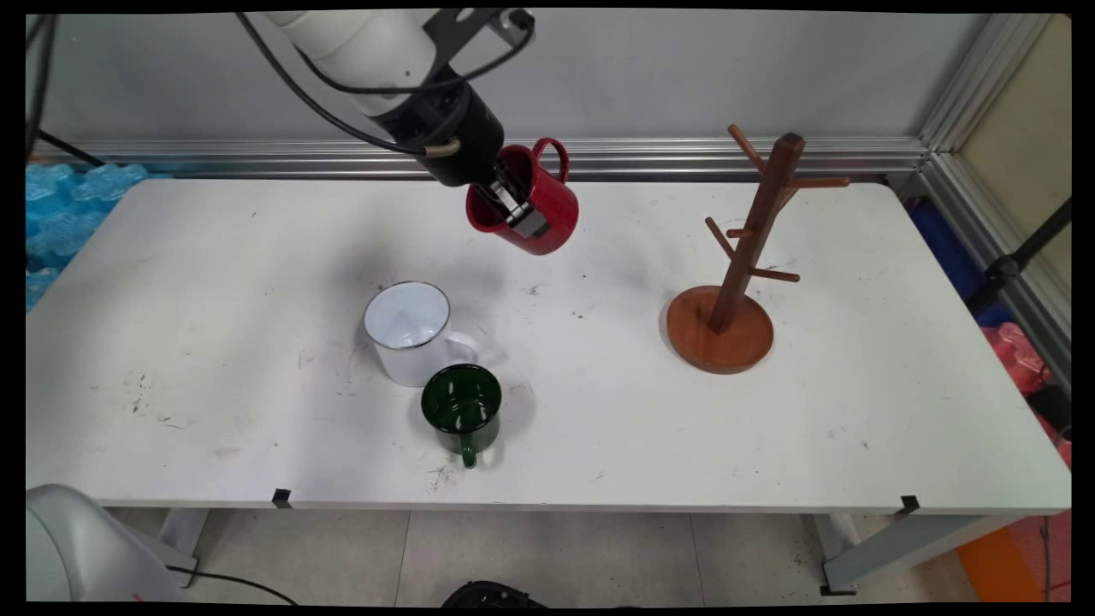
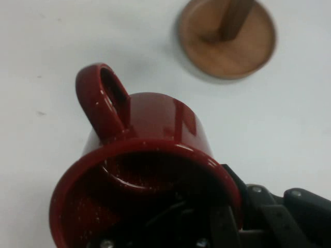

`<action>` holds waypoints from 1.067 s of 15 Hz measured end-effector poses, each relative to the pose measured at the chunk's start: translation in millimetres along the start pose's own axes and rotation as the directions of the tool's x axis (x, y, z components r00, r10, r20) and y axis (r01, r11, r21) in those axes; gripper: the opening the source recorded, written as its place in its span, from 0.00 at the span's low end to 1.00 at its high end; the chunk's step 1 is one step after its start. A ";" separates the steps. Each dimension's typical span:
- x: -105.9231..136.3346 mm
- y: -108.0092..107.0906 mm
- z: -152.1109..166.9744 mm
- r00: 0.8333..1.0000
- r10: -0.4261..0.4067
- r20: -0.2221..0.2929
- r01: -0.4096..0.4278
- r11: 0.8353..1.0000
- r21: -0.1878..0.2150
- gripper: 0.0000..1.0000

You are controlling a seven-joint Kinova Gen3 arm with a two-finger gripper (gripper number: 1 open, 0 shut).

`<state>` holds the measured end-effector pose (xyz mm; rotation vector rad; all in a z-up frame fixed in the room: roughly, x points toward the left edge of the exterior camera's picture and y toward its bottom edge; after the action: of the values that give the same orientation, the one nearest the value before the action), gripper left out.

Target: Place the picked object on the table

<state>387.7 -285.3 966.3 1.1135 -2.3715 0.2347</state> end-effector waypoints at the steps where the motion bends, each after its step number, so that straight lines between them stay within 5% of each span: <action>1: 1.9 -3.0 4.0 1.000 0.007 0.008 -0.007 1.000 0.007 0.00; 7: 13.7 -20.7 44.6 0.993 -0.022 0.114 0.014 0.998 0.065 0.00; 16: 19.3 -22.2 100.1 0.955 -0.119 0.273 0.102 0.992 0.076 0.00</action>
<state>357.1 -348.5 889.1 1.3825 -2.5469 0.1182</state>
